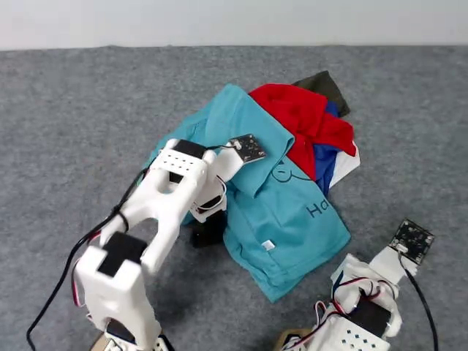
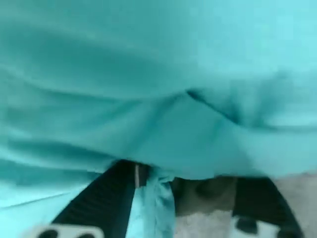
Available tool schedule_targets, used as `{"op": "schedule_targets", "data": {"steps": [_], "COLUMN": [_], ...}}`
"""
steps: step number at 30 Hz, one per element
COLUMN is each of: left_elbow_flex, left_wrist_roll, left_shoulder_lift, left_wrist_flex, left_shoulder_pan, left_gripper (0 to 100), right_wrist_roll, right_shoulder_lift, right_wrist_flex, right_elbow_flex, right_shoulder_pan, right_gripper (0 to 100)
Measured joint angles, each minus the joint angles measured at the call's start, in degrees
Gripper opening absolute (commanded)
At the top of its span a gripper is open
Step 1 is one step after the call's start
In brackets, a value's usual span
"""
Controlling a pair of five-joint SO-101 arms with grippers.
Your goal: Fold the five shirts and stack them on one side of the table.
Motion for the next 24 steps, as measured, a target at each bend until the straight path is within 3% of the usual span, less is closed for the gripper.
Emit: {"op": "schedule_targets", "data": {"steps": [7,15,24], "left_elbow_flex": [-1.67,-2.99,-6.95], "left_wrist_roll": [1.58,1.76,1.67], "left_shoulder_lift": [2.2,0.7,-21.36], "left_wrist_flex": [-0.26,3.08,8.53], "left_shoulder_pan": [0.7,1.05,-9.58], "left_gripper": [2,1,1], "right_wrist_roll": [0.0,0.0,0.0], "right_shoulder_lift": [0.0,0.0,0.0], "right_wrist_flex": [0.0,0.0,0.0], "right_elbow_flex": [0.0,0.0,0.0], "right_shoulder_pan": [0.0,0.0,0.0], "right_gripper": [1.0,1.0,1.0]}}
